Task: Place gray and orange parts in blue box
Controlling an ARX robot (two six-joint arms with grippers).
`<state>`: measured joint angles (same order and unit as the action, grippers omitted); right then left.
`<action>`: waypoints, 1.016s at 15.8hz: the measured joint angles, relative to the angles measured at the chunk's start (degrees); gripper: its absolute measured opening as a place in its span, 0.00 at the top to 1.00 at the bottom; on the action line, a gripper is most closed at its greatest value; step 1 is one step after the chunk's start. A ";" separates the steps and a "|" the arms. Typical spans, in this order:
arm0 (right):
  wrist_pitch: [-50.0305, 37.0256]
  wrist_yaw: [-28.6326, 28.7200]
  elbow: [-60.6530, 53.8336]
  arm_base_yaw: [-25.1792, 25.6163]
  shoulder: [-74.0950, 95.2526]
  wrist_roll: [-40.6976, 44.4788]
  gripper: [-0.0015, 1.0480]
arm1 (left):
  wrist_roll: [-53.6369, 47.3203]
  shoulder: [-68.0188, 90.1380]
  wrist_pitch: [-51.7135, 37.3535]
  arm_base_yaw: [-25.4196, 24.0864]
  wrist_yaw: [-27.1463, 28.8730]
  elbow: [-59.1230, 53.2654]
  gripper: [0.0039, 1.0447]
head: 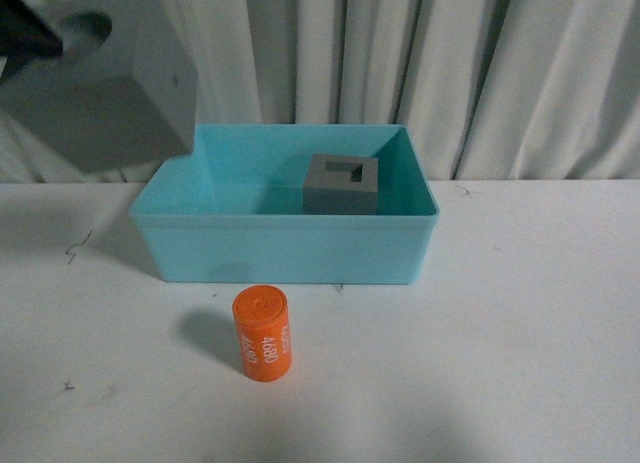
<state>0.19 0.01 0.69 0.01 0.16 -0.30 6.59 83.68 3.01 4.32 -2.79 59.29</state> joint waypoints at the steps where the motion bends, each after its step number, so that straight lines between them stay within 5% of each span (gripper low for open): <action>1: 0.00 0.00 0.00 0.00 0.00 0.00 0.06 | -0.02 2.29 -0.28 1.64 1.14 2.82 0.82; 6: 0.02 0.00 0.00 0.00 0.00 0.00 0.06 | -3.82 18.27 -6.67 7.32 5.84 15.06 0.82; 16: 0.00 0.00 0.00 0.00 0.00 0.00 0.06 | -12.15 39.47 -7.32 4.57 11.87 24.63 0.82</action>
<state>0.19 0.01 0.69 0.01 0.16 -0.30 -5.56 123.15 -4.32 8.88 9.08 83.92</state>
